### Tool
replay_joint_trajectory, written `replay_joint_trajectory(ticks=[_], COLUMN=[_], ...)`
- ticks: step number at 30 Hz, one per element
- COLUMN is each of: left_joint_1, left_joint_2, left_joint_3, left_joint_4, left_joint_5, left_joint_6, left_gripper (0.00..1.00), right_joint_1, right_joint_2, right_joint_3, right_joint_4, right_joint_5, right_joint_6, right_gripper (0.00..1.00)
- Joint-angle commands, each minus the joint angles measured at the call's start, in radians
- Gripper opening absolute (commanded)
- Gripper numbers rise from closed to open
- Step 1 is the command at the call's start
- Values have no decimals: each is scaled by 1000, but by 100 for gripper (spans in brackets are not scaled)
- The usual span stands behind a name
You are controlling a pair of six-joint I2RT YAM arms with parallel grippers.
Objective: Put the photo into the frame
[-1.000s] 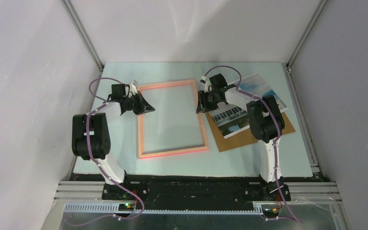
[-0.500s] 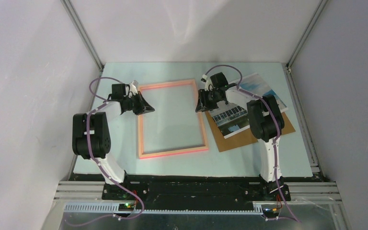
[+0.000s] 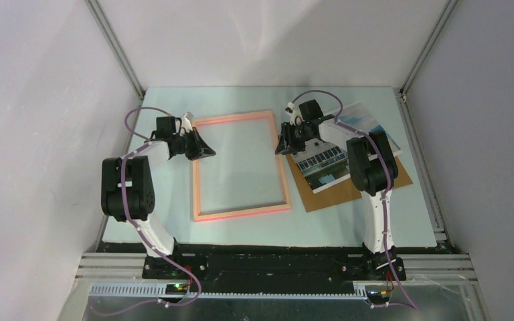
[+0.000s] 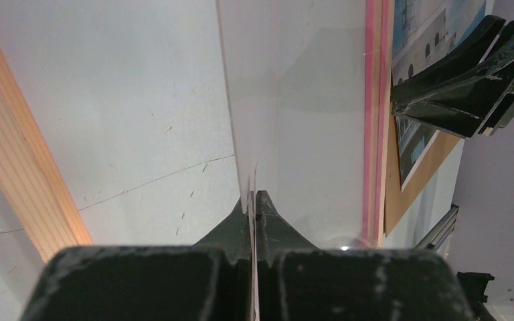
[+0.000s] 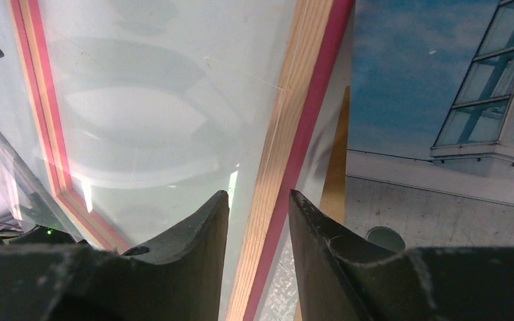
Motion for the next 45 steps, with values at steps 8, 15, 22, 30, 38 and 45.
replay_joint_trajectory(ticks=[8,15,22,30,38,45], left_joint_1=[4,4,4,4,3,3], left_joint_2=[8,8,9,5,8,8], left_joint_3=[43,47,47,48,52,47], left_joint_4=[0,0,0,-2,-11,-14], left_joint_5=[-16,-16,-15,-15,-21,-25], left_joint_6=[46,44,43,46,56,55], left_gripper=[0,0,0,0,0,0], right_joint_1=[-24,-36,-52,-62,-61,-54], right_joint_2=[27,46,54,55,65,70], right_joint_3=[36,43,39,30,32,34], right_joint_4=[36,47,61,75,70,62], right_joint_5=[-72,-110,-147,-172,-161,-143], right_joint_6=[26,35,43,50,49,44], right_gripper=[38,33,30,28,25,23])
